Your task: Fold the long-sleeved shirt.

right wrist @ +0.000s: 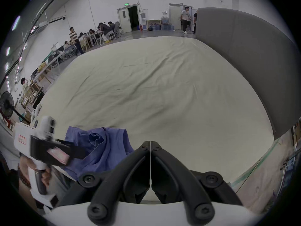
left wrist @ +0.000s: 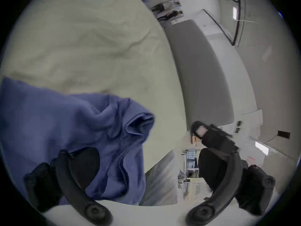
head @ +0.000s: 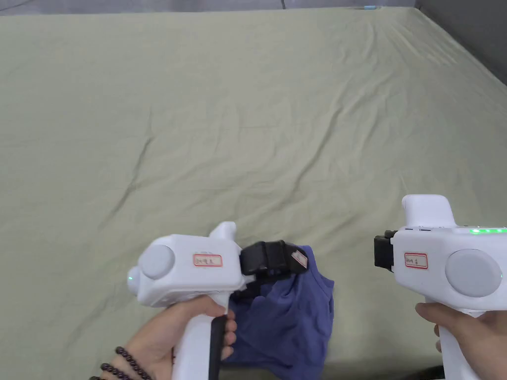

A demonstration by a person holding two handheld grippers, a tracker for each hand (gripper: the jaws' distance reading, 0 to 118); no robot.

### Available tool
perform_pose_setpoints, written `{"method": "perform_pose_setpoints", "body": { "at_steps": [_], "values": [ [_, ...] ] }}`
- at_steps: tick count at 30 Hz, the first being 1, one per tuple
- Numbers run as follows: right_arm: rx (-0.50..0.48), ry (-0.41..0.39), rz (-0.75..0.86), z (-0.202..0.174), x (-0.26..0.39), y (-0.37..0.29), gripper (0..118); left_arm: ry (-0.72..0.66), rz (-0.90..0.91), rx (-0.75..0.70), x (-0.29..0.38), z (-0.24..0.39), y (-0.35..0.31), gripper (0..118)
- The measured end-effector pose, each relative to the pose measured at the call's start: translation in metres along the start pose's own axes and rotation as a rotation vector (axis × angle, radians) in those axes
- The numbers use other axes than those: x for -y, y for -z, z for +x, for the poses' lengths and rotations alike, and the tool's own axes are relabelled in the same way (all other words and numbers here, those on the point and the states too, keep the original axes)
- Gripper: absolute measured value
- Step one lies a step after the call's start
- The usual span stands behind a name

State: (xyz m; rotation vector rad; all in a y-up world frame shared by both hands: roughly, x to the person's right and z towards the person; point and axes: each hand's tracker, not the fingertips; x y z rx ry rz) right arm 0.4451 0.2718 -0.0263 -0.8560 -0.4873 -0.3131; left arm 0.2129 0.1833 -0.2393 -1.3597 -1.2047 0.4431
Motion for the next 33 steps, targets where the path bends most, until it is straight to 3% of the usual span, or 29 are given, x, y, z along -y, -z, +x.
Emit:
{"method": "perform_pose_setpoints", "body": {
  "at_steps": [5,6,7,8,11,12,14,18,21,26,33],
  "values": [
    [-0.027,0.005,0.015,-0.004,-0.001,-0.002,3,0.107,0.229,-0.069,0.000,0.021,-0.085,118],
    [-0.031,0.004,0.019,-0.006,-0.001,-0.003,3,0.185,0.263,-0.138,0.007,0.021,-0.097,94],
    [-0.035,0.002,0.022,-0.008,-0.002,-0.003,3,0.249,0.296,-0.210,0.015,0.023,-0.103,39],
    [-0.038,-0.005,0.024,-0.011,-0.001,-0.003,3,0.329,0.322,-0.347,0.027,0.025,-0.102,0],
    [-0.050,-0.024,0.021,-0.019,0.000,-0.001,3,0.549,0.416,-0.630,0.061,0.025,-0.082,0],
    [-0.054,-0.028,0.019,-0.021,0.000,0.000,3,0.655,0.390,-0.633,0.075,0.010,-0.060,0],
    [-0.056,-0.035,0.015,-0.024,0.002,0.000,3,0.690,0.391,-0.656,0.091,0.007,-0.028,0],
    [-0.058,-0.044,0.007,-0.024,0.006,-0.001,3,0.609,0.295,-0.545,0.087,0.001,0.021,0],
    [-0.043,-0.029,0.005,-0.016,0.009,-0.004,3,0.633,0.236,-0.471,0.089,0.017,0.052,0],
    [-0.006,-0.014,-0.005,-0.004,0.013,-0.007,3,0.635,0.163,-0.464,0.094,0.027,0.110,0],
    [0.023,0.022,-0.002,0.009,0.012,-0.006,3,0.618,0.107,-0.362,0.090,0.058,0.129,0]
  ]
}}
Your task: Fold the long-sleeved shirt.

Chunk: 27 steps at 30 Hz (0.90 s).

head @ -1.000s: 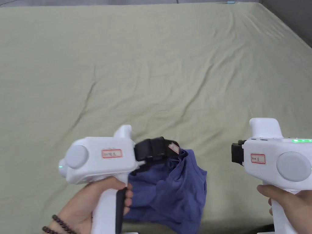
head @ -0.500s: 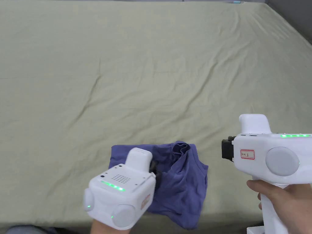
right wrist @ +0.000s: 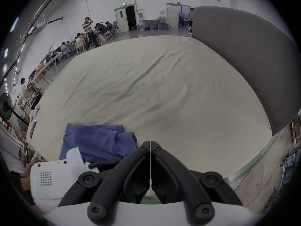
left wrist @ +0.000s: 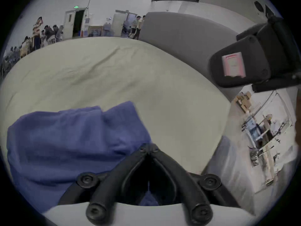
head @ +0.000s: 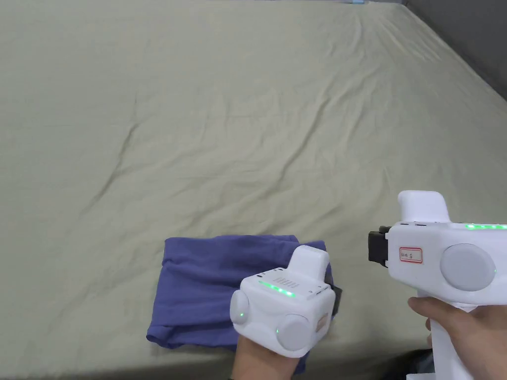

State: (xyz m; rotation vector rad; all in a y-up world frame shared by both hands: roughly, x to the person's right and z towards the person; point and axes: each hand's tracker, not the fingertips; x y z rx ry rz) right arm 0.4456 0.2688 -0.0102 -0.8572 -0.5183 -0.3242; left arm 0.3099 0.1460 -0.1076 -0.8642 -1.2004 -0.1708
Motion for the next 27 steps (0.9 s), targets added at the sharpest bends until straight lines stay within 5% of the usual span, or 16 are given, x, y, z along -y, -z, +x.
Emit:
{"method": "perform_pose_setpoints", "body": {
  "at_steps": [5,13,18,22,23,24,26,27],
  "values": [
    [-0.030,0.027,0.014,0.003,-0.005,-0.001,3,-0.146,0.162,0.061,-0.014,-0.031,-0.067,0],
    [-0.407,0.061,-0.065,-0.043,-0.002,0.039,3,-0.400,0.213,-0.104,0.010,-0.156,-0.168,0],
    [-0.444,0.021,-0.242,-0.075,0.018,0.094,3,-0.563,0.201,-0.089,0.037,-0.198,-0.191,0],
    [-0.382,0.029,-0.313,-0.067,0.035,0.115,3,-0.650,0.173,-0.025,0.050,-0.212,-0.185,0],
    [-0.373,0.036,-0.314,-0.062,0.039,0.118,3,-0.662,0.183,-0.034,0.054,-0.214,-0.182,5],
    [-0.387,0.048,-0.305,-0.055,0.041,0.120,3,-0.687,0.192,-0.051,0.056,-0.217,-0.180,23],
    [-0.401,0.074,-0.306,-0.048,0.041,0.122,3,-0.704,0.181,-0.044,0.058,-0.224,-0.171,89],
    [-0.398,0.076,-0.310,-0.047,0.040,0.121,3,-0.725,0.164,-0.020,0.060,-0.226,-0.167,112]
  ]
}}
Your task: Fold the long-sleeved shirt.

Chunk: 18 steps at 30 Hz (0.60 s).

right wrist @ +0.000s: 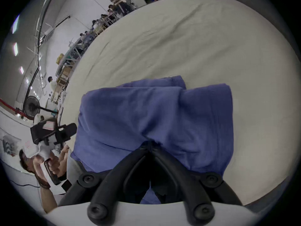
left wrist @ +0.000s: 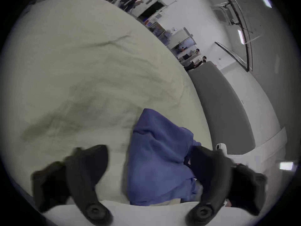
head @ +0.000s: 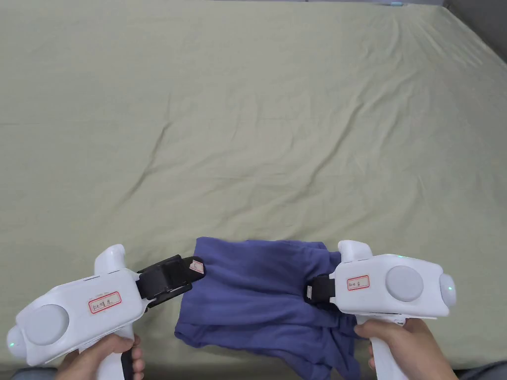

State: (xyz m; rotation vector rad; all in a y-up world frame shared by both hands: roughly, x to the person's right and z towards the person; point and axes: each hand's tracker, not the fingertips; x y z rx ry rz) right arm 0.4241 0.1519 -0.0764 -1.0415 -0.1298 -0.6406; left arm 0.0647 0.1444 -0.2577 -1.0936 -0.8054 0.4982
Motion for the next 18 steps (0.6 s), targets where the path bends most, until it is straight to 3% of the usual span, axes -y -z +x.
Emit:
{"method": "perform_pose_setpoints", "body": {
  "at_steps": [6,12,14,15,16,17,18],
  "values": [
    [0.016,-0.008,0.004,-0.002,0.000,-0.001,3,-0.185,-0.056,0.173,-0.002,-0.020,0.033,113],
    [0.031,-0.020,0.012,-0.008,0.003,0.000,3,-0.255,-0.064,0.328,-0.001,-0.023,0.058,113],
    [0.045,-0.036,0.006,-0.011,0.001,0.000,3,-0.213,-0.083,0.344,0.003,-0.018,0.069,108],
    [0.048,-0.039,0.004,-0.011,0.001,0.001,3,-0.165,-0.088,0.334,0.004,-0.013,0.071,86],
    [0.051,-0.041,0.001,-0.011,0.000,0.001,3,-0.130,-0.101,0.283,0.003,-0.010,0.070,39],
    [0.051,-0.040,0.000,-0.011,0.001,0.000,3,-0.114,-0.126,0.227,0.003,-0.006,0.072,11],
    [0.051,-0.038,0.000,-0.010,0.001,0.000,3,-0.075,-0.178,0.153,0.005,-0.004,0.078,11]
  ]
}}
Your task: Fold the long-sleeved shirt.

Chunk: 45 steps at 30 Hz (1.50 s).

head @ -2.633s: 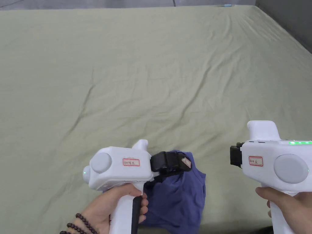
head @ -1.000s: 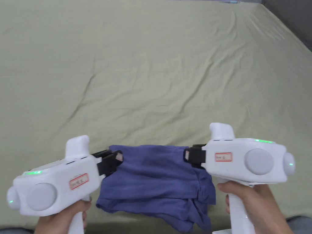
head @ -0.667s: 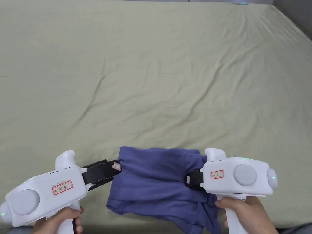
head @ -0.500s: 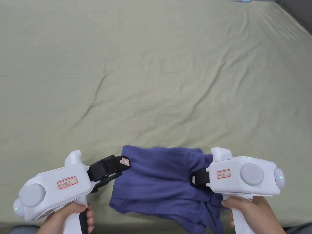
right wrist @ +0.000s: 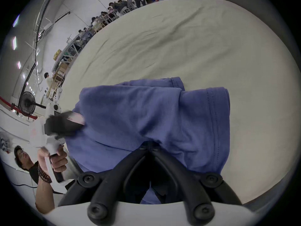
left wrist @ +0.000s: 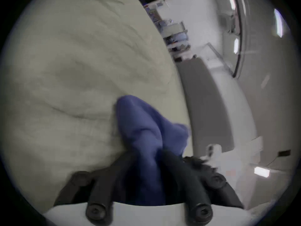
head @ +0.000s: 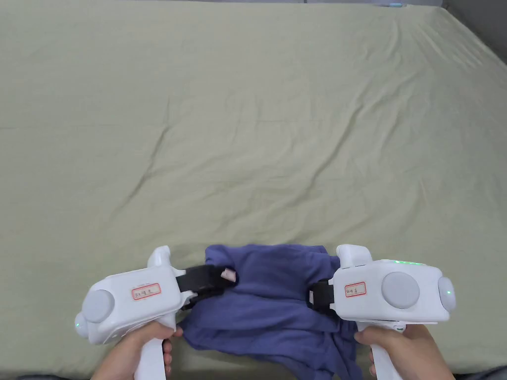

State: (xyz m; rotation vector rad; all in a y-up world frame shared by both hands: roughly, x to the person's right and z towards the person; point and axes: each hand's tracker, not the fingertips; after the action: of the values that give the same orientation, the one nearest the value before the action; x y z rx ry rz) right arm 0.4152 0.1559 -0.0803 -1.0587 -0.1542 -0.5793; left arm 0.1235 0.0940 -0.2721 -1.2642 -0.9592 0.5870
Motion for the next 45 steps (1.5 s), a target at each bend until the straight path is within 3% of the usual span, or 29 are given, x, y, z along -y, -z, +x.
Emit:
{"method": "perform_pose_setpoints", "body": {
  "at_steps": [2,5,11,16,19,24,28,31,32,33,34,39,41,43,44,45],
  "values": [
    [0.002,0.016,-0.005,-0.001,-0.002,0.000,3,0.118,-0.001,0.040,0.005,0.005,0.001,11],
    [0.036,0.009,0.001,-0.019,-0.010,-0.010,3,0.064,0.062,0.056,-0.003,0.011,-0.020,11],
    [0.141,-0.309,0.235,-0.125,-0.043,-0.031,3,0.167,0.181,0.027,-0.037,0.006,-0.084,11],
    [0.012,-0.441,0.293,-0.236,-0.067,0.003,3,0.176,0.280,-0.043,-0.085,-0.044,-0.171,11],
    [-0.029,-0.569,0.320,-0.312,-0.072,0.044,3,0.163,0.319,-0.112,-0.110,-0.078,-0.233,11],
    [-0.153,-0.645,0.295,-0.426,-0.079,0.123,3,0.151,0.374,-0.245,-0.153,-0.155,-0.340,11],
    [-0.177,-0.716,0.275,-0.482,-0.072,0.166,3,0.104,0.429,-0.312,-0.174,-0.212,-0.398,11],
    [-0.191,-0.745,0.265,-0.498,-0.065,0.181,3,0.041,0.459,-0.299,-0.180,-0.233,-0.406,11],
    [-0.188,-0.751,0.252,-0.500,-0.064,0.184,3,0.039,0.450,-0.302,-0.181,-0.233,-0.404,21],
    [-0.185,-0.752,0.234,-0.499,-0.064,0.183,3,0.041,0.445,-0.302,-0.181,-0.230,-0.399,80],
    [-0.189,-0.746,0.233,-0.497,-0.064,0.182,3,0.055,0.448,-0.332,-0.180,-0.226,-0.397,118],
    [-0.219,-0.705,0.261,-0.474,-0.069,0.146,3,0.139,0.539,-0.517,-0.172,-0.195,-0.407,118],
    [-0.246,-0.660,0.340,-0.458,-0.075,0.112,3,0.153,0.629,-0.661,-0.181,-0.167,-0.424,118],
    [-0.247,-0.664,0.426,-0.440,-0.082,0.076,3,0.180,0.685,-0.672,-0.179,-0.130,-0.434,118],
    [-0.232,-0.666,0.460,-0.429,-0.088,0.056,3,0.272,0.691,-0.563,-0.173,-0.099,-0.426,107],
    [-0.244,-0.660,0.485,-0.415,-0.094,0.035,3,0.337,0.723,-0.541,-0.166,-0.071,-0.419,71]
  ]
}}
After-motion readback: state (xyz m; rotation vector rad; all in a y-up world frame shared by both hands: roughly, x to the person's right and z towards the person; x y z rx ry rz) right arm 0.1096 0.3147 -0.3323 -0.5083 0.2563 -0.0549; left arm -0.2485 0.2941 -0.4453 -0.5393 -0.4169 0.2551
